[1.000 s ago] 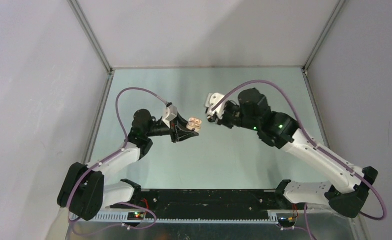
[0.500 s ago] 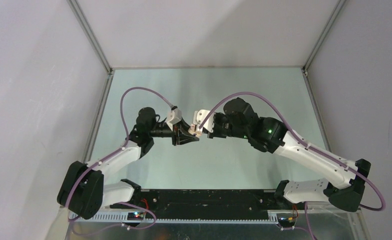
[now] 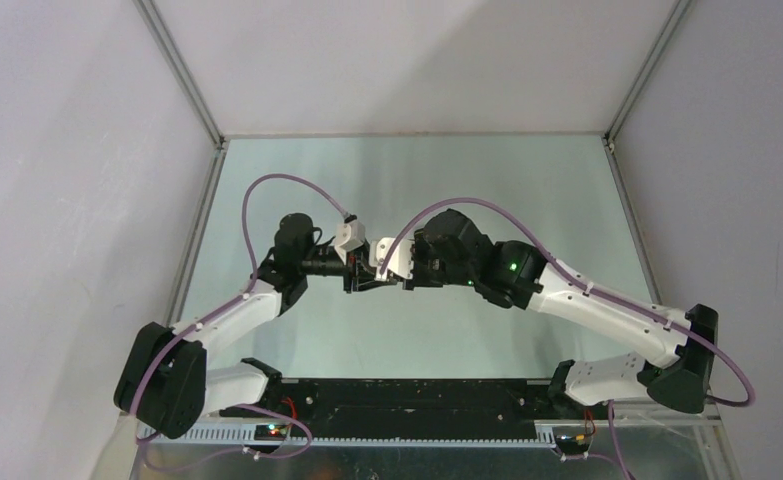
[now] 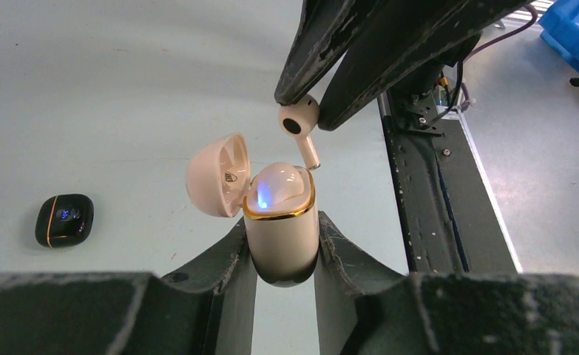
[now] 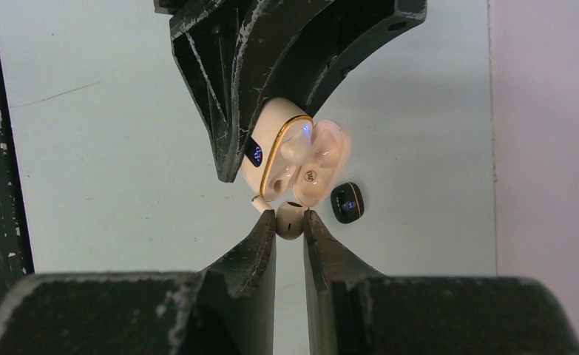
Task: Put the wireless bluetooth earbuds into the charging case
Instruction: Insert the left earbud into the left side groove of the charging case, then close the charging case with the earbuds, then place the charging case with the earbuds at the center of the board.
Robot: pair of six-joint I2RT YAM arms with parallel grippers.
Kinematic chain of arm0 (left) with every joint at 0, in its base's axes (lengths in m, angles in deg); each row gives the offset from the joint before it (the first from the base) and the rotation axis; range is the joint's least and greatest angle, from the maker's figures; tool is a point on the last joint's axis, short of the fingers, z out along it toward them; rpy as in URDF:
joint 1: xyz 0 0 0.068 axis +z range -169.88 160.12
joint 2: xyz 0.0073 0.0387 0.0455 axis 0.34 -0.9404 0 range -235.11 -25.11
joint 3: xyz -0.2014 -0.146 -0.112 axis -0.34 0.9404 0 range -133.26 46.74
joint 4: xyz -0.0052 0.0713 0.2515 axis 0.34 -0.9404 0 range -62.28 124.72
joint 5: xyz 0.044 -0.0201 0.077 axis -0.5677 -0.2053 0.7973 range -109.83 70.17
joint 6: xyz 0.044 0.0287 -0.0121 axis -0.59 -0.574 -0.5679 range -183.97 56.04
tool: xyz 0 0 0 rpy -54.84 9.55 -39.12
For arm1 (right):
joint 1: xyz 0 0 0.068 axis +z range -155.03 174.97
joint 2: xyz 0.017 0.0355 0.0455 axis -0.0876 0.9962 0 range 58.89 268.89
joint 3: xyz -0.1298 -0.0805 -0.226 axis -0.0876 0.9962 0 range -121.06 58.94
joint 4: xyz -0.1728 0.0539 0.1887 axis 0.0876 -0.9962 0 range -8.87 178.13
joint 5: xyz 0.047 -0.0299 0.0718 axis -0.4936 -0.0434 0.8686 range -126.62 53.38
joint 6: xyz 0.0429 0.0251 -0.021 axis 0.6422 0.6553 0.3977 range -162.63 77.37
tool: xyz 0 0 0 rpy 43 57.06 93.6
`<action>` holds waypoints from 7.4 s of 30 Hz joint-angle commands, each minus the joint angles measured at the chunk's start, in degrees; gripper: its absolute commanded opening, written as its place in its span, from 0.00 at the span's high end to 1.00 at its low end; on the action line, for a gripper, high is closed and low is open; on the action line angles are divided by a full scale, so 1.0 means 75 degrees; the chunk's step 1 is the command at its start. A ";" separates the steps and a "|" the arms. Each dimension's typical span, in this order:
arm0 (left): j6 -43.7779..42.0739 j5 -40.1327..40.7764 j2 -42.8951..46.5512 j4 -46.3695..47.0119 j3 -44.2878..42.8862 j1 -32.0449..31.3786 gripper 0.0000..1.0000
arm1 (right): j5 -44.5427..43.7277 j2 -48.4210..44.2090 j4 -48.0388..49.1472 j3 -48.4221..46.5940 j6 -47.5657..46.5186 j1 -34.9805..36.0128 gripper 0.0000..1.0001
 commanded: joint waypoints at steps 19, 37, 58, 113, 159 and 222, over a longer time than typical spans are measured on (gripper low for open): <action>-0.0429 -0.0274 0.0077 -0.0181 -0.0391 -0.0115 0.86 | -0.0814 -0.0095 0.0502 0.0047 -0.0097 0.0251 0.91; -0.0340 -0.0312 0.0142 -0.0198 -0.0419 -0.0116 0.87 | -0.0888 0.0217 0.0600 0.0162 -0.0154 0.0560 0.92; 0.0083 -0.0593 0.0140 0.0052 -0.0492 -0.0083 0.89 | -0.0700 -0.0017 0.0678 0.0260 -0.0016 0.0621 0.93; -0.3625 -0.1675 0.0565 -0.3945 -0.1193 0.0017 0.83 | -0.0094 -0.0486 0.1481 0.0199 0.1506 -0.0541 0.31; -0.4145 -0.1626 0.0657 -0.4365 -0.1199 0.0013 0.82 | 0.0174 0.0041 0.1668 0.0527 0.1474 -0.0609 0.28; 0.3202 0.3708 -0.5994 -0.3253 -0.4402 0.0891 0.61 | -0.0098 -0.0799 0.2237 0.0759 0.2698 -0.3656 0.15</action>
